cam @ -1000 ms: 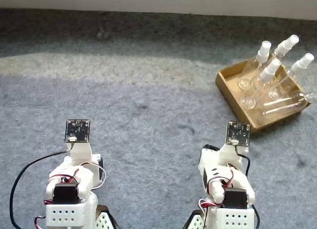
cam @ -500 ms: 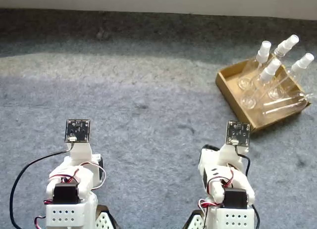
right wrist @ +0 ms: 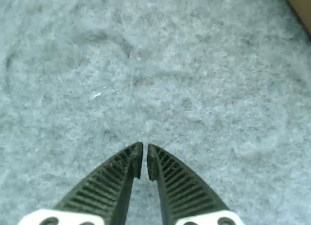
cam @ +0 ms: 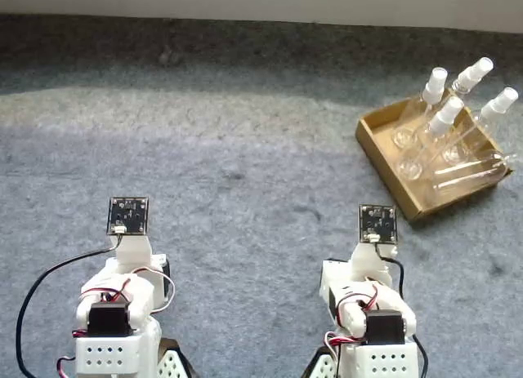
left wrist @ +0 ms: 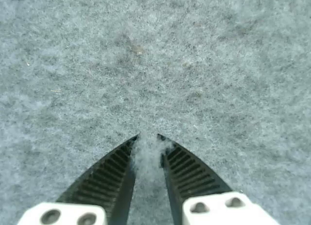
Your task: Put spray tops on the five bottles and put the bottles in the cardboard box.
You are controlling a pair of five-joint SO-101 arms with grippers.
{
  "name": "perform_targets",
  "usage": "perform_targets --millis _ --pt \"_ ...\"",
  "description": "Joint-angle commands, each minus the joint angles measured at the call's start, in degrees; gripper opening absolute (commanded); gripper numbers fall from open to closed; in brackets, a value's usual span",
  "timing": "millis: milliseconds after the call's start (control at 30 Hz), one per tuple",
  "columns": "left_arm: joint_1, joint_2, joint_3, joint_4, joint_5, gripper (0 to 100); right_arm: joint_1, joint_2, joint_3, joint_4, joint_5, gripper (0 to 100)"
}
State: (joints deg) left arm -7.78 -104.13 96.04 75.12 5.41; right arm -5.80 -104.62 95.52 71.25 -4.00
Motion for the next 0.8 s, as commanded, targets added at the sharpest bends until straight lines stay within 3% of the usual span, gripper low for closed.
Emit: perform_targets --millis 0,767 --pt "-0.7 -0.3 1.0 0.4 -0.4 1 -0.7 -0.7 7.8 0.4 -0.4 0.5" --pt "1.5 -0.2 1.0 0.4 -0.4 1 -0.7 -0.7 7.8 0.4 -0.4 0.5"
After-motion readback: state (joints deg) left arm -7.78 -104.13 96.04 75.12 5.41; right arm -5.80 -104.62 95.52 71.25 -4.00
